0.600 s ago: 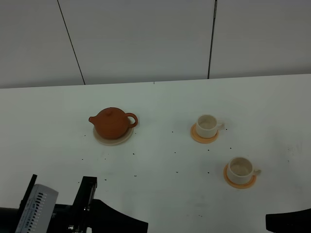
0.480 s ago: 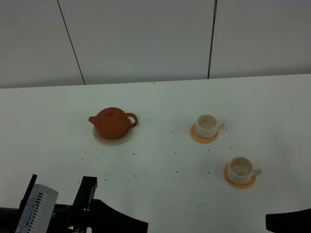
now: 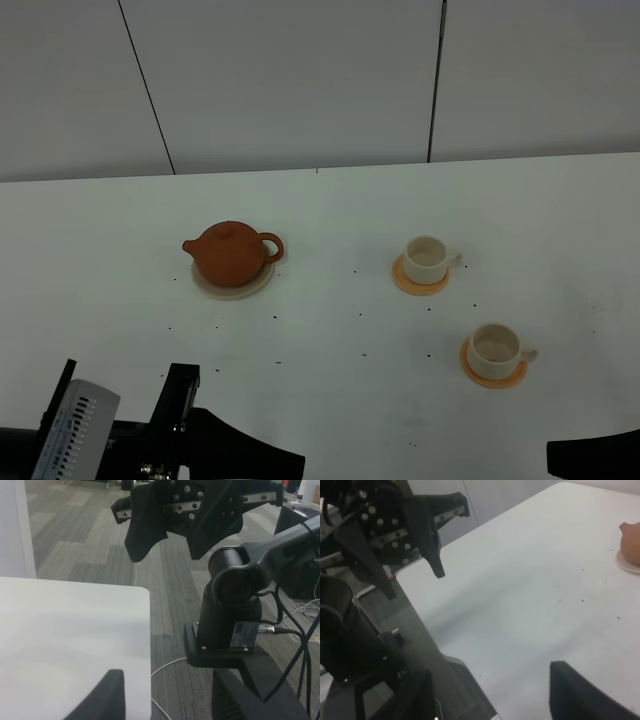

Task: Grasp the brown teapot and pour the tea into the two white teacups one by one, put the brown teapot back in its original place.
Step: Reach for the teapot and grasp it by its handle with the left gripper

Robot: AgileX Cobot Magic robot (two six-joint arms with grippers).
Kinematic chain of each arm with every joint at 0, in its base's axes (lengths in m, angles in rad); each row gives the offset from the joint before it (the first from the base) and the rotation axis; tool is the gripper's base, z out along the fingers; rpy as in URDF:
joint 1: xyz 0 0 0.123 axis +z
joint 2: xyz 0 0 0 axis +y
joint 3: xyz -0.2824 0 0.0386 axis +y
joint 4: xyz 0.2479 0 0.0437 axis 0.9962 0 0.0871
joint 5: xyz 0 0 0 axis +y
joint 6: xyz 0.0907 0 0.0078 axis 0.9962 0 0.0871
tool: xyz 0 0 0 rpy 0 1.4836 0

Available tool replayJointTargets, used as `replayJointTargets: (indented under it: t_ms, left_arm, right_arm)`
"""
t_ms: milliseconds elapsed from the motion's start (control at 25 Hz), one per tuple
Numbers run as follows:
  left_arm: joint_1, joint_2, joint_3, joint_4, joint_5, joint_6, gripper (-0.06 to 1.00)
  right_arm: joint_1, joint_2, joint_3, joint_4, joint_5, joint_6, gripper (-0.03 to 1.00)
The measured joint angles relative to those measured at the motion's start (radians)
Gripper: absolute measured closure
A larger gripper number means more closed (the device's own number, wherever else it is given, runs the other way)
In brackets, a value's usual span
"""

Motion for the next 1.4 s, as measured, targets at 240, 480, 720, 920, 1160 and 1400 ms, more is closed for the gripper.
replayJointTargets:
  t_ms: [240, 480, 720, 920, 1160, 1400]
  left_arm:
    - [0.0, 0.0, 0.0, -0.01, 0.0, 0.0, 0.48]
    - [0.0, -0.002, 0.0, -0.104, -0.01, -0.038, 0.56]
    - [0.0, -0.047, 0.0, -0.199, -0.149, -0.041, 0.69]
    - [0.0, -0.14, -0.01, -0.2, -0.306, -0.092, 0.78]
    - [0.0, -0.327, -0.049, -0.201, -0.537, -0.228, 0.85]
    - [0.0, -0.46, -0.055, -0.202, -0.729, -0.284, 0.86]
  right_arm:
    - [0.0, 0.0, 0.0, 0.0, 0.0, 0.0, 0.48]
    - [0.0, 0.0, 0.0, 0.0, 0.0, 0.0, 0.48]
    - [0.0, 0.0, 0.0, 0.0, -0.01, 0.009, 0.54]
    - [0.0, 0.0, 0.0, 0.01, -0.105, 0.083, 0.63]
    - [0.0, 0.0, 0.0, 0.019, -0.158, 0.095, 0.77]
    - [0.0, 0.0, 0.0, 0.023, -0.204, 0.151, 0.84]
